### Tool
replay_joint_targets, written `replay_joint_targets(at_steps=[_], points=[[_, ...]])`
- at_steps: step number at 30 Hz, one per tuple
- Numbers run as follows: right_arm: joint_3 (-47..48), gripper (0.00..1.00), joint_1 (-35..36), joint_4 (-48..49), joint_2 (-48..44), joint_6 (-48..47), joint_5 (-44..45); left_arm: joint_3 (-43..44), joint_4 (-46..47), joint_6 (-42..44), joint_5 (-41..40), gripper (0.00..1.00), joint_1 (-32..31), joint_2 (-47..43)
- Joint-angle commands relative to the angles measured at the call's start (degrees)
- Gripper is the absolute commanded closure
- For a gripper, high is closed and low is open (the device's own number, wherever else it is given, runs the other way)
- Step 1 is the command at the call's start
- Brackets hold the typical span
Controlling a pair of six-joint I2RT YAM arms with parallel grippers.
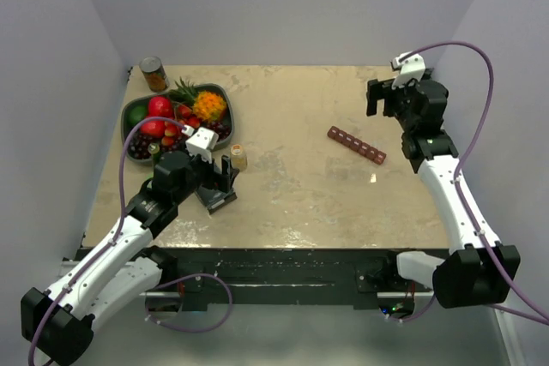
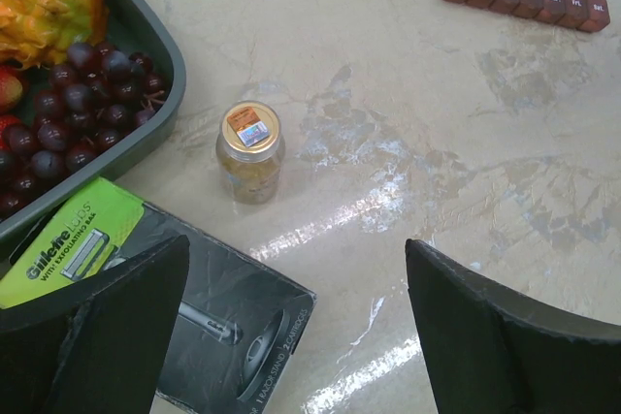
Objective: Sort the pills into containers
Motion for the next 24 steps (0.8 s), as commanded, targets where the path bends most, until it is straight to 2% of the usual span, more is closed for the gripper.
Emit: replay_joint_targets(at_steps=[1, 5, 6, 9, 12, 15, 22, 24], points=[[-0.64, 0.01, -0.03, 1.97, 1.39, 1.45, -0.75, 2.21, 1.69, 1.31, 0.26, 0.04, 0.3, -0.7], [0.49, 0.01, -0.03, -6.36, 5.78, -13.56, -10.5, 1.51, 1.87, 1.58, -0.27, 0.03, 0.3, -0.96], [1.02, 0.01, 0.06, -10.38, 7.54, -18.03, -15.31, 1.33, 2.04, 1.67, -0.18, 0.03, 0.3, -0.96], [3.74, 0.02, 0.06, -16.46, 13.96, -21.48, -19.48, 0.72, 2.13, 1.67, -0.27, 0.03, 0.3, -0.79], [4.97, 0.02, 0.06, -17.01, 20.18, -22.37, -18.09, 0.54, 2.22, 2.1, -0.53, 0.03, 0.3, -0.96], [7.08, 0.02, -0.03, -17.8, 27.13, -23.52, -12.73, 0.37, 2.13, 2.28, -0.62, 0.03, 0.3, -0.96], [9.46, 0.04, -0.03, -17.89, 35.58, -24.14, -8.07, 0.19, 2.22, 2.63, -0.53, 0.04, 0.3, -0.88], [9.9, 0.09, -0.12, -18.95, 37.08, -24.75, -7.71, 0.28, 2.22, 2.72, -0.27, 0.03, 0.3, -0.7]])
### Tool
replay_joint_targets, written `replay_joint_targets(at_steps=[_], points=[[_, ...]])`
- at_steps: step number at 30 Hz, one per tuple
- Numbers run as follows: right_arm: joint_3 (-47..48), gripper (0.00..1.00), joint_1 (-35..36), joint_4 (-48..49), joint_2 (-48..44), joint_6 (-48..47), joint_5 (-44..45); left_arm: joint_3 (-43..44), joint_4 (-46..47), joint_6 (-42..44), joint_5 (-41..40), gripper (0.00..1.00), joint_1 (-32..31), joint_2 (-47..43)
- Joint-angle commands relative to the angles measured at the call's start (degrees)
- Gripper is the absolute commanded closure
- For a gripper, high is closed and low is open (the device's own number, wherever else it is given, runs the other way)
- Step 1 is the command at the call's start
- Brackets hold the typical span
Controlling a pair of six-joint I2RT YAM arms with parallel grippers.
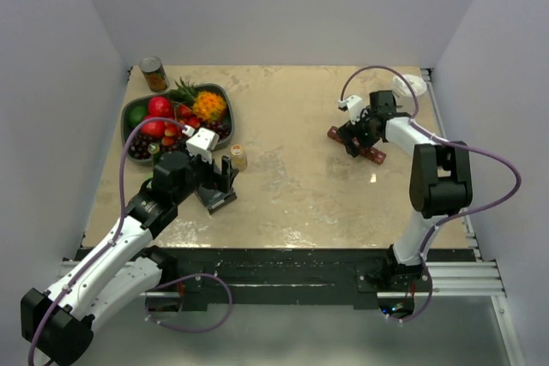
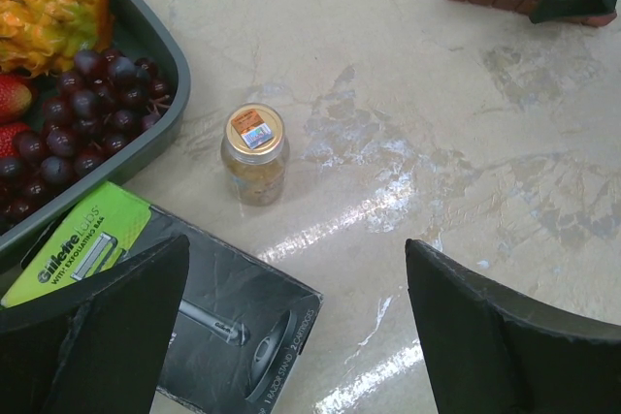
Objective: Sort the pills into containers
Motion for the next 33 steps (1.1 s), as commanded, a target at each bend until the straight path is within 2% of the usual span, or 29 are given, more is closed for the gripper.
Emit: replay_joint_targets(at_steps=[1, 4, 7, 16, 21, 25, 30, 33], points=[[3.39, 0.1, -0.14, -1.07, 1.78, -2.02, 2.08, 0.19, 2.11, 1.04, -0.01, 0.03, 0.3, -0.39], [2.68, 0.16, -0.14, -1.51, 2.66, -2.73, 1.03, 0.19, 2.29, 1.04, 0.17, 0.03, 0.3, -0.3], [3.03, 0.26, -0.14, -2.74, 4.07, -3.78, 0.32, 0.19, 2.29, 1.04, 0.17, 0.03, 0.3, -0.48], [2.95, 0.65, 0.03, -6.69, 3.81, -7.56, -6.25, 0.19, 2.29, 1.12, 0.43, 0.03, 0.3, -0.48], [-0.38, 0.66, 3.28, -12.22, -0.13, -15.72, -12.41, 0.1, 2.99, 2.35, 4.2, 0.03, 0.3, -0.83], [-6.8, 0.66, 13.01, -15.4, -5.31, -24.6, -13.65, -0.77, 5.18, 4.28, 9.83, 0.04, 0.3, -1.53], [-12.51, 0.65, 18.93, -16.27, -9.89, -29.35, -12.69, -2.62, 7.56, 6.13, 18.61, 0.05, 0.21, -2.67], [-13.4, 0.55, 19.9, -17.94, -10.78, -31.02, -12.07, -4.11, 9.05, 7.54, 23.01, 0.06, 0.21, -3.73]])
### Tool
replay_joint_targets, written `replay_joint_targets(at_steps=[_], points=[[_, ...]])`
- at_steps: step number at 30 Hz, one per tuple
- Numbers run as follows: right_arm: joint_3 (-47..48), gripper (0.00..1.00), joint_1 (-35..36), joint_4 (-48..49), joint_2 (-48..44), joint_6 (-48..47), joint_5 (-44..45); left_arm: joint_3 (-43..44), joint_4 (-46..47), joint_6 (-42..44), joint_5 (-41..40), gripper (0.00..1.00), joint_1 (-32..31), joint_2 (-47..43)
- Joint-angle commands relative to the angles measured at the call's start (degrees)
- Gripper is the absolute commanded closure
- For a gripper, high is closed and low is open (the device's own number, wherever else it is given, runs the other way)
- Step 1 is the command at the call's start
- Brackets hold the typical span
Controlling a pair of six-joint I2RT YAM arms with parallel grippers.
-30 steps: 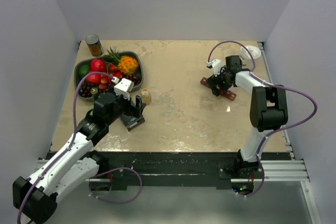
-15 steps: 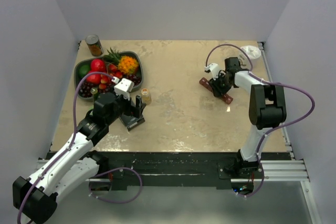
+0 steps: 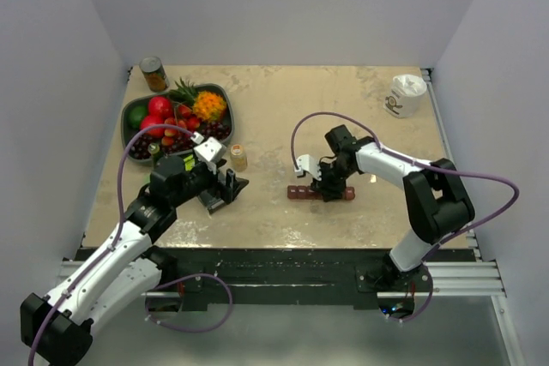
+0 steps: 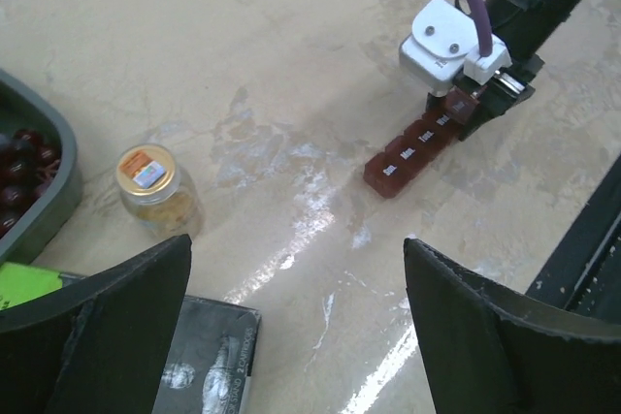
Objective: Sort the pills into containers
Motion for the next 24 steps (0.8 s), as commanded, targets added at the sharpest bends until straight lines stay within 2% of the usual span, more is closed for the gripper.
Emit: replay_joint_targets(at_steps=[1, 4, 6, 10, 14, 20, 24], points=[[-1.03, 0.44, -0.5, -3.06, -2.45, -5.34, -0.18, -2.11, 6.84, 3.89, 9.57, 0.06, 0.21, -1.96], [-1.21, 0.24, -0.58, -3.77, -4.2, -5.43, -1.75, -3.6, 8.7, 4.69, 13.35, 0.06, 0.21, -3.01], [-0.33, 0.2, -0.5, -4.03, -5.96, -5.08, -2.99, -4.56, 10.36, 6.36, 16.78, 0.07, 0.21, -3.28], [2.13, 0.19, -0.5, -5.78, -7.98, -5.34, -9.04, -5.89, 13.18, 7.23, 21.36, 0.08, -0.05, -2.06], [1.61, 0.2, -0.58, -6.75, -9.74, -10.51, -14.31, -5.89, 13.54, 9.6, 21.89, 0.1, -2.5, 0.57], [-3.56, 0.21, -0.67, -1.76, -13.0, -15.8, -17.23, -3.26, 10.29, 20.32, 14.79, 0.12, -10.84, 6.82], [-6.91, 0.21, -0.5, 3.08, -13.79, -16.77, -16.45, -0.88, 8.96, 27.87, 11.87, 0.12, -13.41, 12.18]])
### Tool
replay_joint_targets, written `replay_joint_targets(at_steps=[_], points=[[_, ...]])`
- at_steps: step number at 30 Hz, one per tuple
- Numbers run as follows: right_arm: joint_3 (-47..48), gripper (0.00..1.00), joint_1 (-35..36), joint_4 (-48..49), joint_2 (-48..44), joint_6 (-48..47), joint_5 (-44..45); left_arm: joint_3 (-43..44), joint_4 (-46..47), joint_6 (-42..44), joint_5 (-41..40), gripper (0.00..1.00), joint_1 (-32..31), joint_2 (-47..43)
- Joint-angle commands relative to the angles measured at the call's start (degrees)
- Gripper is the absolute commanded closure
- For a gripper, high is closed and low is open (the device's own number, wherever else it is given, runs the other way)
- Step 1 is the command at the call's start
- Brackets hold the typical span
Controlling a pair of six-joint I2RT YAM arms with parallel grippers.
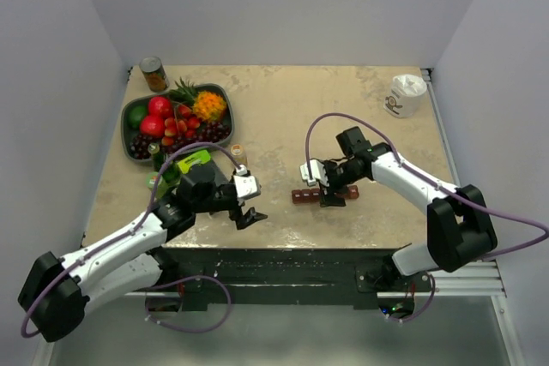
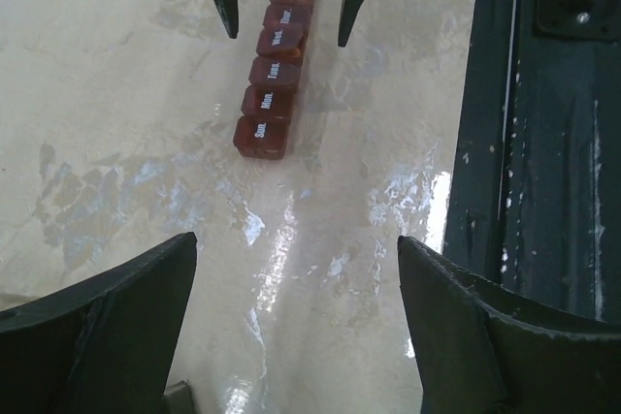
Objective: Sort the pills into containers
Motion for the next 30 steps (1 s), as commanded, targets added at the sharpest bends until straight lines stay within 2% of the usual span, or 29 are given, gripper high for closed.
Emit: replay_joint_targets(at_steps=[1, 5, 10, 13, 17, 22, 23, 25, 26, 28, 29, 30], points=[[-3.48, 0.21, 0.25, 7.02, -1.4, -1.98, -1.21, 4.43, 1.51, 11.65, -4.13, 0.12, -2.63, 5.86], [-6.38, 0.22, 0.6, 13.96, -1.13, 0.13, 1.43, 5.31, 5.73, 14.73, -3.6, 0.12, -3.08, 10.53], [-7.45, 0.23, 3.24, 18.98, 0.53, 3.3, 5.3, 6.63, 9.6, 9.64, -3.52, 0.13, -2.99, 14.66], [-6.66, 0.25, 4.12, 18.38, 2.12, 4.01, 5.92, 6.63, 10.48, 6.91, -4.3, 0.14, -2.99, 14.85], [-3.32, 0.25, 3.86, 15.04, 1.25, 7.87, 2.33, 6.37, 12.14, 3.23, -5.8, 0.15, -2.99, 14.32], [1.07, 0.29, -1.5, 8.98, -2.18, 13.04, -3.57, 7.68, 14.09, -6.09, -8.43, 0.24, -3.08, 16.16], [1.34, 0.31, -2.12, 8.09, -2.36, 13.32, -3.75, 7.86, 15.04, -7.32, -8.35, 0.31, -2.99, 16.51], [1.87, 0.44, -3.18, 6.95, -3.06, 15.94, -1.82, 7.69, 16.45, -11.27, -8.09, 0.36, -2.99, 17.39], [2.04, 0.57, -3.53, 6.16, -2.98, 16.14, -1.12, 7.51, 18.11, -11.81, -7.91, 0.41, -2.99, 17.66], [2.31, 0.68, -3.7, 4.67, -3.24, 16.75, 0.47, 6.29, 20.4, -15.76, -7.47, 0.47, -2.99, 18.01], [2.31, 0.77, -3.88, 4.31, -3.59, 16.93, 0.56, 5.93, 21.63, -16.9, -7.38, 0.52, -2.99, 18.1], [2.22, 0.8, -3.97, 4.13, -3.85, 17.02, 0.64, 5.58, 21.99, -17.26, -7.47, 0.54, -2.99, 18.1]])
